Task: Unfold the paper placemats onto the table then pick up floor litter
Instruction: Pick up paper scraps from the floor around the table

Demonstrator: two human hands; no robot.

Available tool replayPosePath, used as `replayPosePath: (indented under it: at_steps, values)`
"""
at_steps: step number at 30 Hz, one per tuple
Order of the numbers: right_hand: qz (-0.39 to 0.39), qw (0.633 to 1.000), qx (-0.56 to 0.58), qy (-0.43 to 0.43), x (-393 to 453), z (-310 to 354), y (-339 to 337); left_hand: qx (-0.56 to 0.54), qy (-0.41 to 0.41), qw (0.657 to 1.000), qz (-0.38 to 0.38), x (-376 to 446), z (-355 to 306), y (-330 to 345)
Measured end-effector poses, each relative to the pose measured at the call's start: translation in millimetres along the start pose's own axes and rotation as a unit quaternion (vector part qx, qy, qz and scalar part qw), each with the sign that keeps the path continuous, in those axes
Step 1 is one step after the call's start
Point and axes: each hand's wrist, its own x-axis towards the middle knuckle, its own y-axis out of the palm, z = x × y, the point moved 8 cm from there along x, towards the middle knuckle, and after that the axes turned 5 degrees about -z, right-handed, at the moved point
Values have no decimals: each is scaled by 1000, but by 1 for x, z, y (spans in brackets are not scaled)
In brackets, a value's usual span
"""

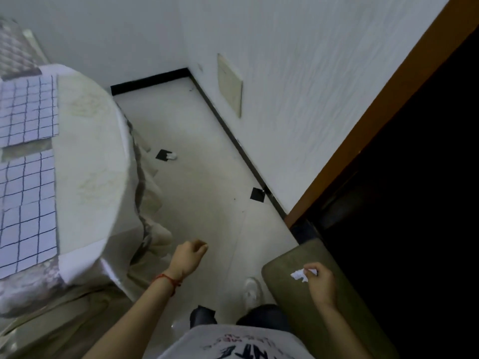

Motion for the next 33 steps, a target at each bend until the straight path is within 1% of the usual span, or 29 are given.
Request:
replayPosePath:
  at_steps: [4,7,11,14,17,21,24,29,33]
  values:
    - [40,997,-49,-39,74,61,9,-13,-59,998,-14,26,-5,-10]
    - [60,992,-71,-89,119,115,29,-46,-97,993,-41,47,-6,-24]
    - [100,981,-92,-137,172,182,78,-90,-146,983,-62,89,2,-43]
    - [110,975,-103,-164,211,231,119,-111,-166,977,-75,138,6,-62]
    - [126,974,-98,-162,249,273,160,-125,-175,973,-86,197,4,-88]
    - [130,978,-98,-127,298,328,200,-105,-162,979,-57,283,-17,-133]
    - [127,977,-94,-142,333,381,223,-111,-156,981,-41,348,-40,-179]
    - [130,978,-73,-149,384,452,251,-124,-148,979,-67,451,-64,-254]
    - [152,973,-102,-139,444,495,302,-148,-174,969,-91,524,-63,-294]
